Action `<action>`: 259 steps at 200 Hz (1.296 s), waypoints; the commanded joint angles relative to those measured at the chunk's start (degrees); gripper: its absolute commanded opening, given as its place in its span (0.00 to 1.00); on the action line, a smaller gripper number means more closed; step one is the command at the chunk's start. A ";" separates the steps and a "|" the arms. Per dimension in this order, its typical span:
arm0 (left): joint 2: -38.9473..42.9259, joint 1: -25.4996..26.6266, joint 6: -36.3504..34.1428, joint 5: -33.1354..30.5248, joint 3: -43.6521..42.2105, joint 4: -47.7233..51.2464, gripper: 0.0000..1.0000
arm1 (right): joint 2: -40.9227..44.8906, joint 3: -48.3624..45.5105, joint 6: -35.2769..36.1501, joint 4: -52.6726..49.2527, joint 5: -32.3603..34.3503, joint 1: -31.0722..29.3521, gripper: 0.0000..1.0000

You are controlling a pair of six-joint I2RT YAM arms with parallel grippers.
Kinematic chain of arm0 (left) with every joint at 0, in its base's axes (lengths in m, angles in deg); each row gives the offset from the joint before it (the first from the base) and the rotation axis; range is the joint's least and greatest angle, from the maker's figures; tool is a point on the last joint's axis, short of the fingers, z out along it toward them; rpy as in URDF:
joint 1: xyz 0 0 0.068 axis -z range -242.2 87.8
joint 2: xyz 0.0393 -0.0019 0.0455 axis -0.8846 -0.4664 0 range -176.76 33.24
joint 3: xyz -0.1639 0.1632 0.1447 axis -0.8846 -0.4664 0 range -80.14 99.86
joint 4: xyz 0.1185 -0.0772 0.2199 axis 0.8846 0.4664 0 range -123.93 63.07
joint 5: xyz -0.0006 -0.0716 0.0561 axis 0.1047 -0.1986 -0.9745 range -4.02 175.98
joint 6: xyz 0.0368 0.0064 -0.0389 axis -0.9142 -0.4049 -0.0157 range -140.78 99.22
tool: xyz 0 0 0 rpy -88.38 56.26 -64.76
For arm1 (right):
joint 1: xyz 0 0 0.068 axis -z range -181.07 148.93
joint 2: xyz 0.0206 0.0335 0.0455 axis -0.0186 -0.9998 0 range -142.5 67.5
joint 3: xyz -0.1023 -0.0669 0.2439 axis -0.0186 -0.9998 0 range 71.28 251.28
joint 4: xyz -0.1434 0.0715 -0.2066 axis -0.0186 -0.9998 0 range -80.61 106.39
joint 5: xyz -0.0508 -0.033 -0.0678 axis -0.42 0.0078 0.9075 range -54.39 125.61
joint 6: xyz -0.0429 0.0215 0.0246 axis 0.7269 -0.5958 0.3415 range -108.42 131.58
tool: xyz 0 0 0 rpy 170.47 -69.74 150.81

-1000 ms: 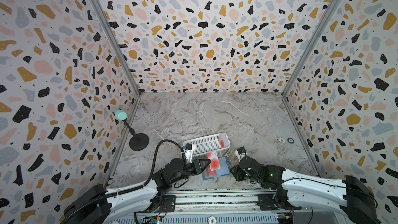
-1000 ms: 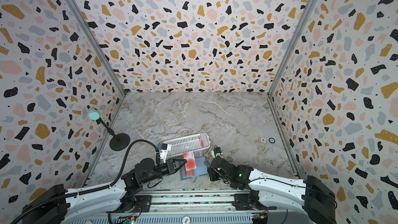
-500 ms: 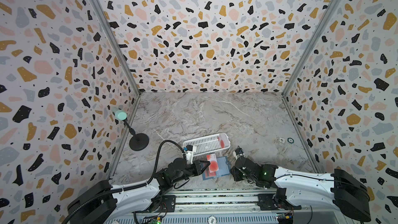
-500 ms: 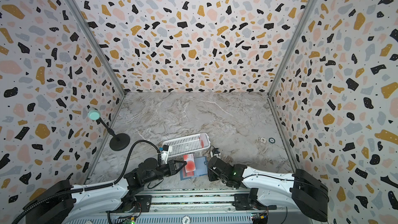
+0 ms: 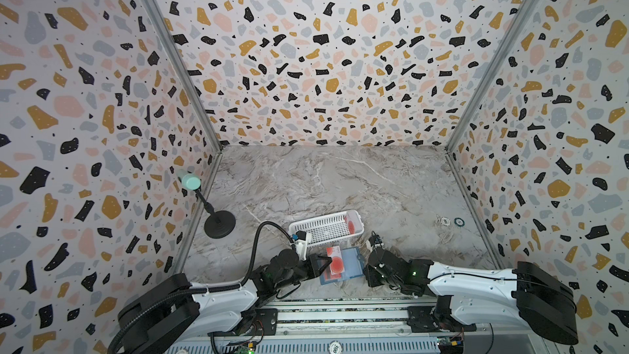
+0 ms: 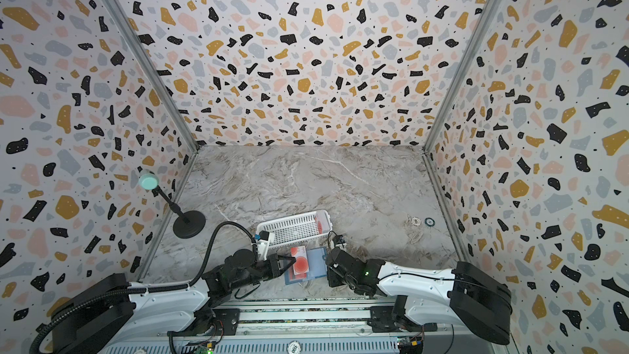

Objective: Put the credit cards into the card holder

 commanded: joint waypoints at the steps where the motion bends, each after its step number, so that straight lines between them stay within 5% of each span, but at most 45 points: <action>1: -0.53 0.43 -0.40 -0.07 0.77 -3.53 0.00 | -0.45 1.69 0.74 0.23 -0.02 -0.26 0.16; 259: -6.30 1.35 1.86 -1.72 1.40 -3.65 0.00 | 0.24 -0.95 0.28 1.95 -0.08 -0.26 0.14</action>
